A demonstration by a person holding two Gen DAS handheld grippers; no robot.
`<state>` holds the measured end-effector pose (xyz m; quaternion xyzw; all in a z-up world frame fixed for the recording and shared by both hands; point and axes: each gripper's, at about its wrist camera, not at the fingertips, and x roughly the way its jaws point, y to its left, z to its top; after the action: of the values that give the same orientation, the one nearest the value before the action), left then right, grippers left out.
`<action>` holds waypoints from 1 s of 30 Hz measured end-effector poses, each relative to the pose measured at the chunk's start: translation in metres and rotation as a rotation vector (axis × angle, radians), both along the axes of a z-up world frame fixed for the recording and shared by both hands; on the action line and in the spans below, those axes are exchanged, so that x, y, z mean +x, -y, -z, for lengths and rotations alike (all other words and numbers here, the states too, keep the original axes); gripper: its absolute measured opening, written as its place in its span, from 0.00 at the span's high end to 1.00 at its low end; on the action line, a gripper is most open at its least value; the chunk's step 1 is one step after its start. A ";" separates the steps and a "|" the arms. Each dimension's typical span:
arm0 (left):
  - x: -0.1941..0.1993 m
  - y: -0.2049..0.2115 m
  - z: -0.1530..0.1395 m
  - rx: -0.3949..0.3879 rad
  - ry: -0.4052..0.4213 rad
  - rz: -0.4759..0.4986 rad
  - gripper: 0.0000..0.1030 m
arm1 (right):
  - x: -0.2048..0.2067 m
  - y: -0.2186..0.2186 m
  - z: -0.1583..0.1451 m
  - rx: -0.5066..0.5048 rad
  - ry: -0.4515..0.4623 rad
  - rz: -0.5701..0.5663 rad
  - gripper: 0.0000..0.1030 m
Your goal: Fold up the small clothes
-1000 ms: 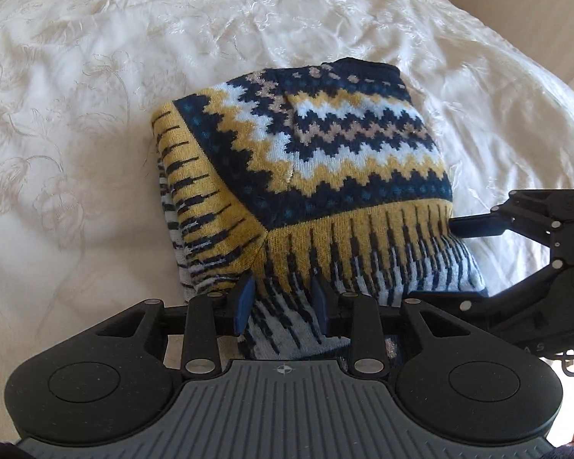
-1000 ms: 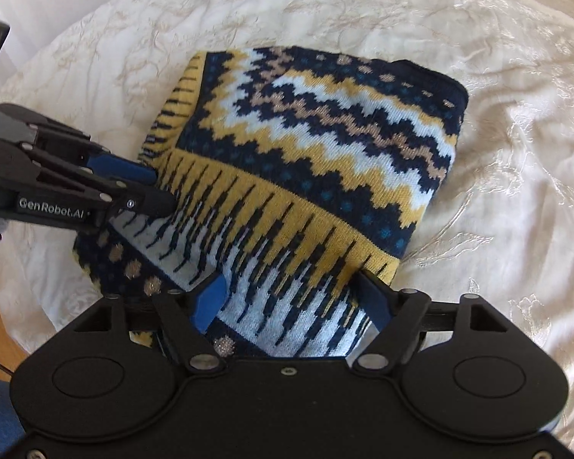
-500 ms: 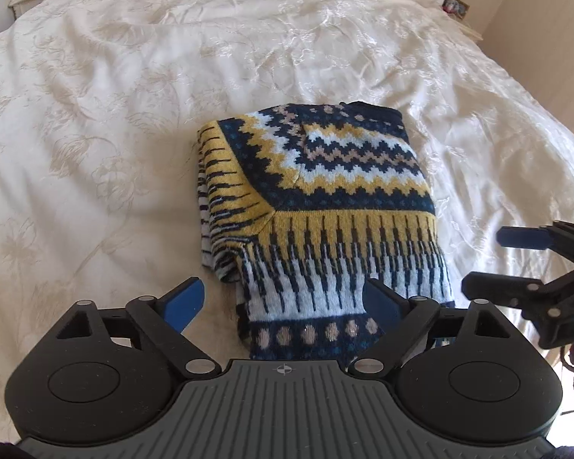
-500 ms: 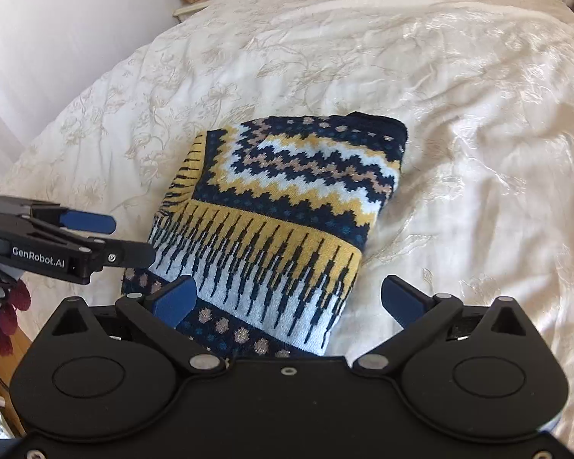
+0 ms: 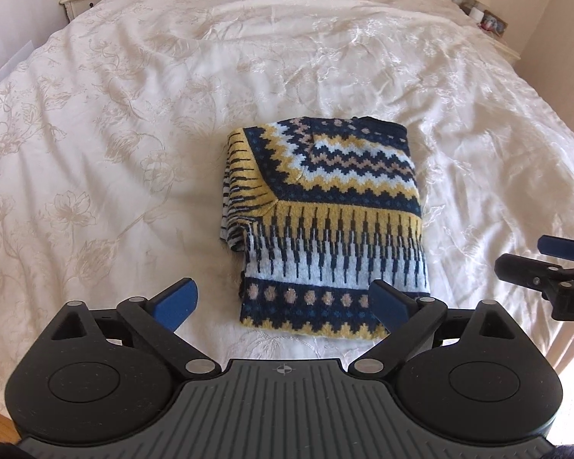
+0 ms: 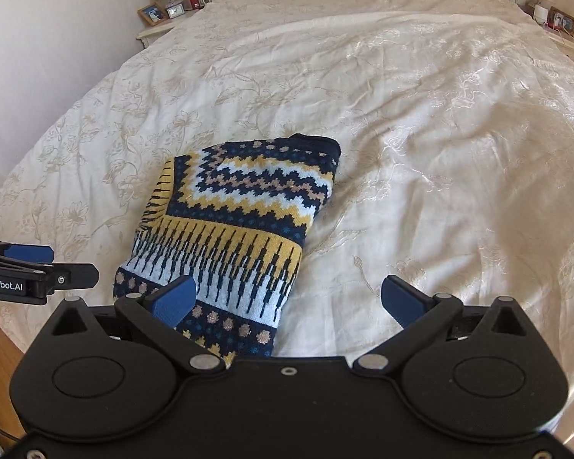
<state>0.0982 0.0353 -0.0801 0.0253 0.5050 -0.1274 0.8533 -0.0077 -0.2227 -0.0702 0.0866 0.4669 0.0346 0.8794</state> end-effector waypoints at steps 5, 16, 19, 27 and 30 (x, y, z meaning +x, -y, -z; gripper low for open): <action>-0.007 0.011 -0.008 0.045 0.021 -0.018 0.10 | -0.009 0.004 -0.005 0.004 0.026 0.016 0.01; -0.015 0.020 -0.019 0.022 0.052 -0.038 0.16 | -0.023 0.005 -0.009 0.061 0.073 0.033 0.01; -0.017 0.022 -0.018 0.001 0.038 -0.028 0.16 | -0.026 0.006 -0.011 0.072 0.079 0.043 0.01; -0.026 0.031 -0.018 0.077 0.058 -0.024 0.16 | -0.028 0.011 -0.012 0.101 0.046 0.085 0.01; -0.029 0.035 -0.019 0.118 0.077 -0.016 0.16 | -0.029 0.010 -0.013 0.056 0.038 0.104 0.01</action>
<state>0.0696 0.0005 -0.0607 0.0762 0.4787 -0.0894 0.8701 -0.0370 -0.2332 -0.0574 0.1347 0.4440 0.0038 0.8858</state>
